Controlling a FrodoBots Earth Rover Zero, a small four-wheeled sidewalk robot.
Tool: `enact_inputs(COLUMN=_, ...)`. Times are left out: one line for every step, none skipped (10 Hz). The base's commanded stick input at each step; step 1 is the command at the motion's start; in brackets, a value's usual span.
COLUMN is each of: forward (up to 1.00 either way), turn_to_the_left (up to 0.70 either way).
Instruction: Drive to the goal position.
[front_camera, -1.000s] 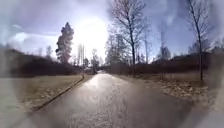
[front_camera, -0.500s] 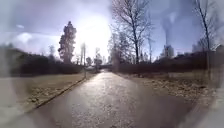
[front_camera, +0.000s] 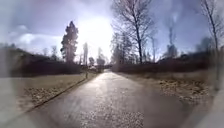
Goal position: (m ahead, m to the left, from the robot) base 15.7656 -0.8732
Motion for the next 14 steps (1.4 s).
enact_inputs(forward=1.00, turn_to_the_left=0.08)
enact_inputs(forward=1.00, turn_to_the_left=0.08)
enact_inputs(forward=1.00, turn_to_the_left=0.07)
enact_inputs(forward=1.00, turn_to_the_left=0.07)
enact_inputs(forward=1.00, turn_to_the_left=0.07)
enact_inputs(forward=1.00, turn_to_the_left=0.07)
enact_inputs(forward=1.00, turn_to_the_left=0.07)
enact_inputs(forward=1.00, turn_to_the_left=0.06)
enact_inputs(forward=1.00, turn_to_the_left=0.06)
enact_inputs(forward=1.00, turn_to_the_left=0.06)
enact_inputs(forward=1.00, turn_to_the_left=0.06)
enact_inputs(forward=1.00, turn_to_the_left=0.06)
enact_inputs(forward=1.00, turn_to_the_left=0.06)
enact_inputs(forward=1.00, turn_to_the_left=0.06)
